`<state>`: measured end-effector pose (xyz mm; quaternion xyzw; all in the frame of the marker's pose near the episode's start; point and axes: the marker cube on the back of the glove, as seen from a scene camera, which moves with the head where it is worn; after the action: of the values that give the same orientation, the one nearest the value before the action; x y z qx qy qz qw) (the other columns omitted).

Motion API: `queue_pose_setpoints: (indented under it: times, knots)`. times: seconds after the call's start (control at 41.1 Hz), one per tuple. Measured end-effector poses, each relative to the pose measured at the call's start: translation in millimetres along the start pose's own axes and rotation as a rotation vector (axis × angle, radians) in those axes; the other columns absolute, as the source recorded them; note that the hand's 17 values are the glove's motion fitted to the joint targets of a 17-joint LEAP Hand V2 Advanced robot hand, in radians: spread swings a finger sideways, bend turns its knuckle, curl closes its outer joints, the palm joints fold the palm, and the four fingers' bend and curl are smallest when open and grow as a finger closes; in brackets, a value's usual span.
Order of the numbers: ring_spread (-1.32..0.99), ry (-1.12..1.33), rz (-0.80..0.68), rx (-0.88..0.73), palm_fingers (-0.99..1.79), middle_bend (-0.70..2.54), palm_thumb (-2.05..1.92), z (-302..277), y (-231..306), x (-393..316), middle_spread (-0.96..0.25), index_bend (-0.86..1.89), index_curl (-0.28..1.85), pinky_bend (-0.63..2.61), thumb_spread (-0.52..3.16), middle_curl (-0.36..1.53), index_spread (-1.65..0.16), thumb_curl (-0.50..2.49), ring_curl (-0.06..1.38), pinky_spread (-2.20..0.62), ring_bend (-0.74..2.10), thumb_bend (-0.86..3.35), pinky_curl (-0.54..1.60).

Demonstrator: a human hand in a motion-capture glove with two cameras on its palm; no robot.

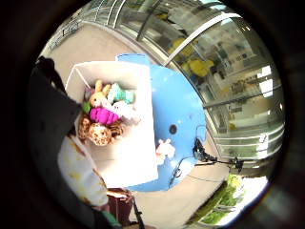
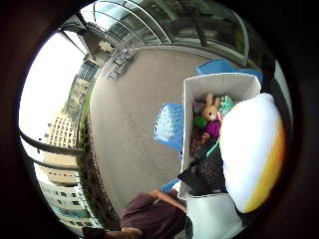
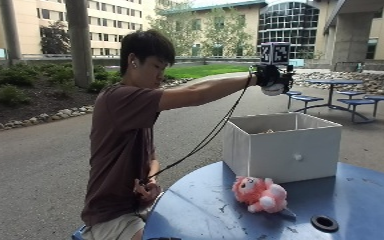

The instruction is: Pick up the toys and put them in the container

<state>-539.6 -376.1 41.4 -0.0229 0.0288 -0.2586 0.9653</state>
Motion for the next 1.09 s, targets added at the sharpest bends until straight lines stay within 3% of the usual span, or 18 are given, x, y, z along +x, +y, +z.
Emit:
queue_pose_setpoints:
  times: [0.073,0.122,0.146,0.194,0.316,0.486,0.778,0.875,1.094]
  knots:
    - [-0.39,-0.003,-0.037,-0.143,0.49,1.17,0.5,11.8,-1.3,-10.1,-0.23,0.85,0.91,1.24,0.64,0.85,-0.22,1.14,0.78,-0.4,1.47,0.04,0.63]
    - [-0.37,-0.007,-0.052,-0.192,0.03,1.01,0.28,16.3,-0.4,-11.5,-0.22,0.6,0.87,1.28,0.82,0.8,-0.21,1.04,0.77,-0.36,1.42,-0.07,0.65]
    - [-0.31,-0.009,-0.054,-0.198,-0.56,0.76,0.15,16.9,2.2,-7.4,-0.19,0.43,0.82,1.38,0.85,0.73,-0.22,0.98,0.75,-0.29,1.28,-0.14,0.7]
    - [-0.24,-0.014,-0.046,-0.193,-0.71,0.58,0.05,15.3,10.7,7.2,-0.15,0.29,0.73,1.38,0.9,0.65,-0.22,0.91,0.69,-0.22,1.05,-0.13,0.65]
    - [-0.14,-0.021,-0.019,-0.173,-0.56,0.3,-0.06,3.9,31.7,41.9,-0.08,0.09,0.52,1.25,1.0,0.53,-0.24,0.79,0.54,-0.1,0.7,-0.09,0.56]
    - [-0.08,0.0,0.026,-0.133,-0.41,0.15,-0.08,-19.8,65.3,86.9,-0.06,0.06,0.4,1.04,1.07,0.45,-0.24,0.65,0.43,-0.02,0.49,-0.07,0.48]
    - [-0.04,0.001,0.13,-0.133,-0.27,0.12,-0.08,-37.3,155.1,188.9,-0.06,0.06,0.29,0.89,1.13,0.37,-0.25,0.48,0.39,0.02,0.42,-0.07,0.4]
    - [-0.03,0.025,0.11,-0.144,-0.24,0.13,-0.07,-35.8,201.2,252.6,-0.06,0.06,0.26,0.88,1.14,0.35,-0.25,0.44,0.39,0.02,0.41,-0.06,0.39]
    - [-0.03,-0.058,0.096,-0.18,-0.23,0.13,-0.06,0.2,227.1,261.8,-0.06,0.07,0.21,0.86,1.15,0.32,-0.25,0.38,0.38,0.03,0.41,-0.06,0.38]
